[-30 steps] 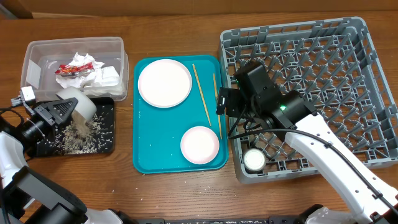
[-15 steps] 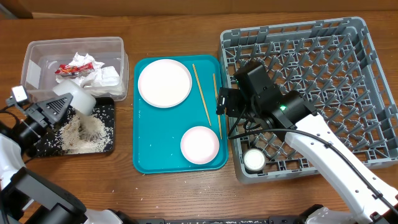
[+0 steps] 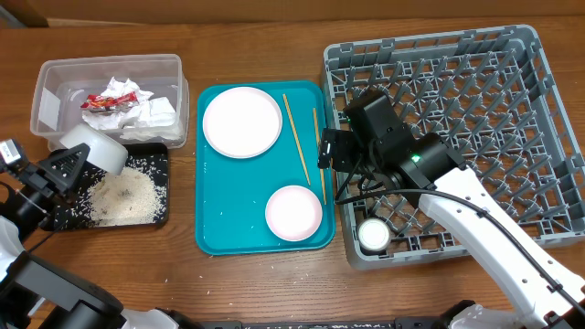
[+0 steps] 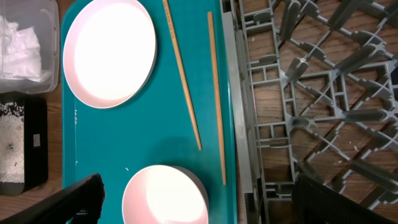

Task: Sort waste into correct bins and load items into the dishwasher
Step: 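Return the emptied bowl to the teal tray with the left gripper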

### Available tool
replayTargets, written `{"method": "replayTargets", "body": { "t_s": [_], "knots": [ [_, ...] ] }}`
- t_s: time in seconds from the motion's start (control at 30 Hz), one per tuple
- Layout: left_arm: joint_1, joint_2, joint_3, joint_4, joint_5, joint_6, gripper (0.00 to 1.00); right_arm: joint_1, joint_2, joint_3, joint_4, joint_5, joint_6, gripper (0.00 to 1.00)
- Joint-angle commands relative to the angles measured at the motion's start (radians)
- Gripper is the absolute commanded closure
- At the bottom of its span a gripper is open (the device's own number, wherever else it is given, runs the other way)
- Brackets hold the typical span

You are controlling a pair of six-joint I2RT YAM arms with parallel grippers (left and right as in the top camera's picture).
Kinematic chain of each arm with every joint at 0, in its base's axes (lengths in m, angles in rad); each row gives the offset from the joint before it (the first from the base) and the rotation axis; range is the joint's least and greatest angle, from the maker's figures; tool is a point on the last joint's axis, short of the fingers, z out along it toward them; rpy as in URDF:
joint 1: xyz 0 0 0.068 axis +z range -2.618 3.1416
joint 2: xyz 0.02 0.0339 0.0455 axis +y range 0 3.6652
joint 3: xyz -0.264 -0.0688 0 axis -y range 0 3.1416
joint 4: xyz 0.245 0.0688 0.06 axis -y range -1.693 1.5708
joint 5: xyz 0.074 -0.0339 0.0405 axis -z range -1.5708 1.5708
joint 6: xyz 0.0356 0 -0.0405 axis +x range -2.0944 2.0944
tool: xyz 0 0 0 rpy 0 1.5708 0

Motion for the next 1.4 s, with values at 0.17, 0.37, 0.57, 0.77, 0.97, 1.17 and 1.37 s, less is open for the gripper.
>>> {"method": "replayTargets", "body": {
  "t_s": [0.17,0.37,0.57,0.77,0.97,1.17,1.37],
  "knots": [
    [0.004,-0.021,-0.008,-0.010,0.038,-0.006,0.96,-0.003,-0.029,0.022,-0.001,0.003,-0.007,0.03],
    [-0.044,-0.022,-0.007,-0.014,-0.033,-0.019,0.96,-0.003,-0.029,0.022,-0.001,0.003,-0.007,0.03],
    [-0.262,-0.041,0.038,-0.010,-0.209,-0.039,0.96,-0.003,-0.029,0.022,-0.001,0.003,-0.007,0.03],
    [-0.578,-0.093,0.174,-0.041,-0.575,-0.135,0.96,-0.003,-0.029,0.022,-0.001,0.003,-0.007,0.03],
    [-0.896,-0.115,0.199,-0.112,-1.023,-0.196,0.96,-0.003,-0.029,0.022,0.000,0.003,-0.007,0.02],
    [-1.147,-0.053,0.188,-0.192,-1.308,-0.274,0.96,-0.003,-0.029,0.022,-0.001,0.004,-0.008,0.02],
    [-1.268,0.047,0.186,-0.210,-1.385,-0.337,0.96,-0.003,-0.029,0.022,-0.001,0.003,-0.031,0.02]
  ]
}}
